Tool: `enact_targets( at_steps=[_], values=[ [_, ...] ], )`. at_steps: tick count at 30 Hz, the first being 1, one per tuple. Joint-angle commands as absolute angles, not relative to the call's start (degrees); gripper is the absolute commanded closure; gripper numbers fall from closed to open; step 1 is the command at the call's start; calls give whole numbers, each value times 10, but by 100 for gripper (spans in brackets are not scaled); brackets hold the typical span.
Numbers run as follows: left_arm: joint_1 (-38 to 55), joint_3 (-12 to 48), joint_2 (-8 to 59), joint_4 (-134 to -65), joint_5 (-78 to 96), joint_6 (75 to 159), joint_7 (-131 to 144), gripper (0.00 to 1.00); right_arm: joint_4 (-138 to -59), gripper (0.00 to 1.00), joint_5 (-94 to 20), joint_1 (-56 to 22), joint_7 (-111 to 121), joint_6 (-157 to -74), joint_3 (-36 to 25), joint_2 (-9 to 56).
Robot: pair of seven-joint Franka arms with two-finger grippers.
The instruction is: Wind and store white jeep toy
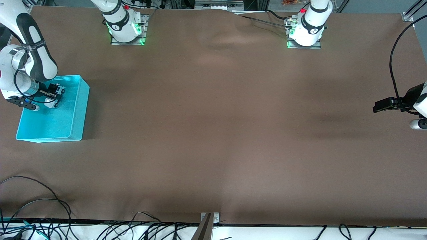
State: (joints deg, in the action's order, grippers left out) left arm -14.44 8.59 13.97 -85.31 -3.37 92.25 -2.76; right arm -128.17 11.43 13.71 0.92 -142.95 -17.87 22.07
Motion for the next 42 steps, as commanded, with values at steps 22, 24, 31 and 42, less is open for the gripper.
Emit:
enact_targets(
  at_steps=[22, 24, 31, 42],
  values=[
    [-144, 85, 138, -854, -21, 925, -39, 0, -1271, 0, 128, 150, 37, -1439, -172, 226],
    [-144, 84, 137, -854, -21, 926, -39, 0, -1270, 0, 128, 143, 35, -1427, -172, 215],
    [-144, 85, 136, -853, -20, 926, -39, 0, -1218, 0, 127, 132, 28, -1322, -162, 197],
    [-145, 85, 137, -850, -17, 933, -41, 0, -1172, 0, 122, 132, 25, -1230, -97, 149]
  ],
)
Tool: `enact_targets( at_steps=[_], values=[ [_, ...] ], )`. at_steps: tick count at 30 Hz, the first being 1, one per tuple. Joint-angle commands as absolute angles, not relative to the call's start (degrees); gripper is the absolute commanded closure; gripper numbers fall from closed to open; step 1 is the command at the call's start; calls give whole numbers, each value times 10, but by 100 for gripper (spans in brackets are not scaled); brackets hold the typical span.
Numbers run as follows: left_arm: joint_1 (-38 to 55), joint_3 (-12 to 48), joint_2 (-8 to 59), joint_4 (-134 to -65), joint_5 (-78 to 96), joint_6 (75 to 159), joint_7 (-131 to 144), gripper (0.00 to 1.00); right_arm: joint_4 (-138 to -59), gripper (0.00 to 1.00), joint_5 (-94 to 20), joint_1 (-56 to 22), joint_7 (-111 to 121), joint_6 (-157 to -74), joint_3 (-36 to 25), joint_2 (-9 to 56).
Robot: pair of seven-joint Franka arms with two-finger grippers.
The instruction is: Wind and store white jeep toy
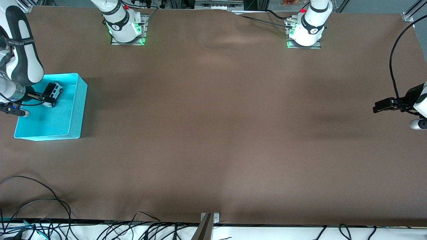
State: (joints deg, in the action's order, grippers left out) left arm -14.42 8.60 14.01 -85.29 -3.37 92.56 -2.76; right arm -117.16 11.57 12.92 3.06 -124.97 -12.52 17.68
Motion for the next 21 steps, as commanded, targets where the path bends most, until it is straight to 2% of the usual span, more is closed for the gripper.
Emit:
enact_targets(
  at_steps=[1, 7, 11, 18, 21],
  values=[
    [-145, 85, 137, -849, -17, 934, -42, 0, -1171, 0, 122, 132, 18, -1230, -91, 145],
    [-146, 85, 137, -845, -5, 934, -46, 0, -1153, 0, 121, 123, -33, -1162, -63, 133],
    [-149, 85, 134, -843, 10, 934, -47, 0, -1150, 0, 114, 123, -33, -1151, -45, 108],
    [-148, 86, 121, -843, 9, 932, -48, 0, -1150, 0, 54, 119, -8, -1091, -48, 35],
    [-147, 87, 118, -843, 7, 931, -50, 0, -1150, 0, 35, 97, -4, -1056, -68, 1]
  ],
)
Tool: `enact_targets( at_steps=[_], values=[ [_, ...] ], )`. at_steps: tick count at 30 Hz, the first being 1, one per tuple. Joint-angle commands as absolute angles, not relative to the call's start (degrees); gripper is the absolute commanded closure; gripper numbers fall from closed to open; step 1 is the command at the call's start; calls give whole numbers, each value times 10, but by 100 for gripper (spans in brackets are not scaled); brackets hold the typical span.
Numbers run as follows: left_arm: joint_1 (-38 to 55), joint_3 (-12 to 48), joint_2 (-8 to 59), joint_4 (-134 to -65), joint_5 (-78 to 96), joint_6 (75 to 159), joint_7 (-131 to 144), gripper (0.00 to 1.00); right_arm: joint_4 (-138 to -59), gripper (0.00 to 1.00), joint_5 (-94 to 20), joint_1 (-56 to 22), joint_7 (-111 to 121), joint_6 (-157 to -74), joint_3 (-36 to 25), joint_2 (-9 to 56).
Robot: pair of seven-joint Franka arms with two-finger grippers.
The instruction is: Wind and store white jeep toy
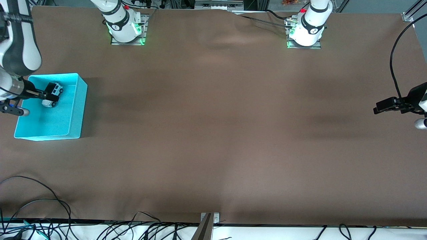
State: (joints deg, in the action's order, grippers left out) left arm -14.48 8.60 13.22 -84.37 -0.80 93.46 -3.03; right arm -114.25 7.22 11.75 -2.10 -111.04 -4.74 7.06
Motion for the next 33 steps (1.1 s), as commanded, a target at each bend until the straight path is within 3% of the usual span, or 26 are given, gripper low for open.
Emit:
enact_targets(
  at_steps=[1, 10, 17, 25, 33],
  values=[
    [-147, 87, 116, -843, 7, 931, -53, 0, -1150, 0, 32, 86, -3, -1044, -76, -9],
    [-146, 86, 103, -843, 4, 927, -59, 0, -1129, 0, 2, 50, -6, -985, -98, -68],
    [-146, 84, 105, -831, 2, 927, -63, 0, -1044, 0, -10, 25, -14, -903, -109, -53],
    [-149, 83, 105, -827, 11, 927, -72, 0, -1008, 0, -25, -13, -40, -868, -106, -45],
    [-150, 83, 103, -831, 11, 928, -80, 0, -947, 0, -25, -34, -82, -839, -63, -21]
  ],
)
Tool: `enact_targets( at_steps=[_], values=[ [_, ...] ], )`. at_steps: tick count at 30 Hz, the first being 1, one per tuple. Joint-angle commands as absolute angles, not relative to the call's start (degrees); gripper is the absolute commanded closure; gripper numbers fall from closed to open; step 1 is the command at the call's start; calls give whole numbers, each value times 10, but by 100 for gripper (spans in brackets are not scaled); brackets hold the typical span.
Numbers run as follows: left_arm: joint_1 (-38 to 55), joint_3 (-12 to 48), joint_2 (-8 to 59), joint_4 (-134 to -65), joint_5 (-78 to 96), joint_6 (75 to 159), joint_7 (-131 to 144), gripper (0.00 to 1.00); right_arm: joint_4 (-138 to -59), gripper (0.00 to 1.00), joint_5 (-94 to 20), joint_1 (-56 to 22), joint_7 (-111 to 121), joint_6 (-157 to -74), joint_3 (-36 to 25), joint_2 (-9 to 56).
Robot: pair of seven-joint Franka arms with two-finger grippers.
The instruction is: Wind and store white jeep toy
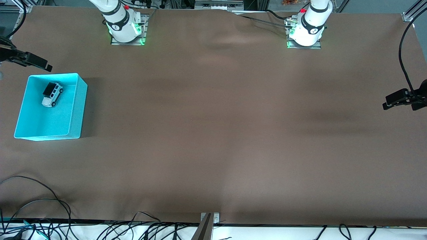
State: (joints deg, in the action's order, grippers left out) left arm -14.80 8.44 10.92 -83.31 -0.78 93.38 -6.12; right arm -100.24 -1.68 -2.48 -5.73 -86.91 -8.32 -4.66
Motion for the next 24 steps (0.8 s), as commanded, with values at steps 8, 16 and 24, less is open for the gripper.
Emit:
enact_targets(
  at_steps=[8, 16, 24],
  values=[
    [-148, 85, 102, -831, 11, 928, -76, 0, -937, 0, -22, -36, -81, -845, -37, -18],
    [-98, 51, 102, -832, 6, 929, -72, 0, -922, 0, 8, -61, -76, -848, -30, -5],
    [-59, 12, 96, -837, 11, 929, -72, 0, -924, 0, 20, -62, -66, -882, -22, -4]
  ],
)
